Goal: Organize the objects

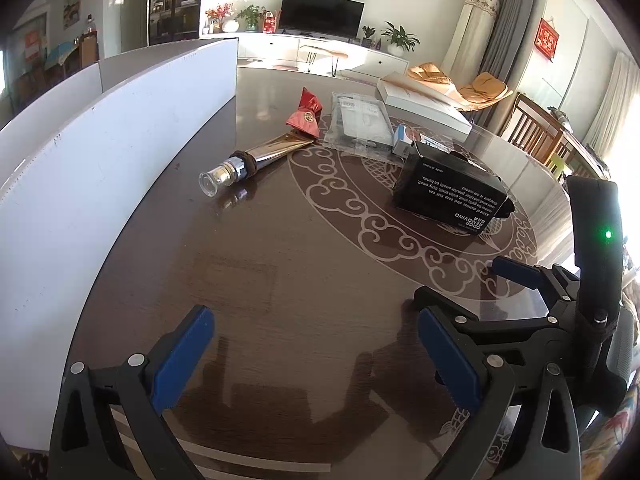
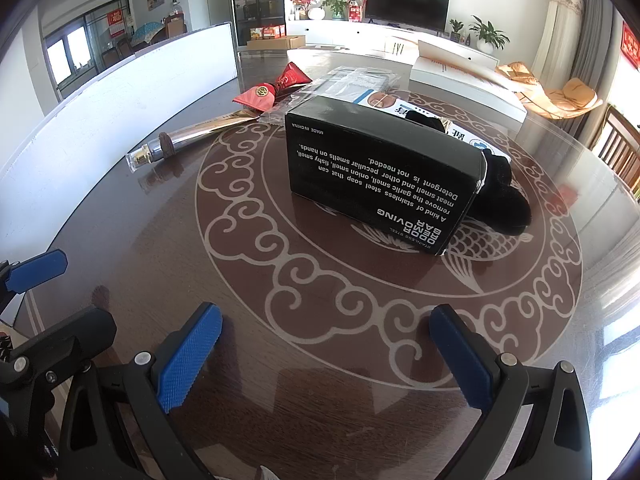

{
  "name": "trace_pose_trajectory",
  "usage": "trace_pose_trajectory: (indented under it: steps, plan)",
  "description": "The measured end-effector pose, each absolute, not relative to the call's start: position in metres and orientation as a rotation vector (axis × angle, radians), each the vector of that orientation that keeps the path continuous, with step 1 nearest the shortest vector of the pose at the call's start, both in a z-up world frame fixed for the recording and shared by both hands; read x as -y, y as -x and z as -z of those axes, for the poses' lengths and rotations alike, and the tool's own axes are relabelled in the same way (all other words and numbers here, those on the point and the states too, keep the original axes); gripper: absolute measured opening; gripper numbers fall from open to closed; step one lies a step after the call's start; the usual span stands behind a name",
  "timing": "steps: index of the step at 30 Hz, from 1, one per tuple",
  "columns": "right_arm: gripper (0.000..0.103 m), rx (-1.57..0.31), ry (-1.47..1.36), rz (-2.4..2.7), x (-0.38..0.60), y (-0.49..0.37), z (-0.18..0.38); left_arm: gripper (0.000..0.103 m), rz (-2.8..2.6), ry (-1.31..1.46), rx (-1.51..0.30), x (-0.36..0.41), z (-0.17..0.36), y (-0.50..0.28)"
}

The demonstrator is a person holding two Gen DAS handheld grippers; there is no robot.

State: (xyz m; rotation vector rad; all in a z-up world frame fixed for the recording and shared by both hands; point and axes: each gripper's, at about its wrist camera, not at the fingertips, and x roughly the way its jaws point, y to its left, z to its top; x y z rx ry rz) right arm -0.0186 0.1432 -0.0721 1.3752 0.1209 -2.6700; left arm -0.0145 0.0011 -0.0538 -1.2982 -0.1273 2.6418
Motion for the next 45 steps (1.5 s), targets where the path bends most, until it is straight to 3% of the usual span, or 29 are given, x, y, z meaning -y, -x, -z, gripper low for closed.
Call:
trace_pose_trajectory:
  steps: [45]
  plan:
    - [0.103,-0.121,-1.375,2.670,-0.1434,0.0184,0.0723,0.103,-2.622,1.319,0.154,-0.0002,0.0587,0.0169]
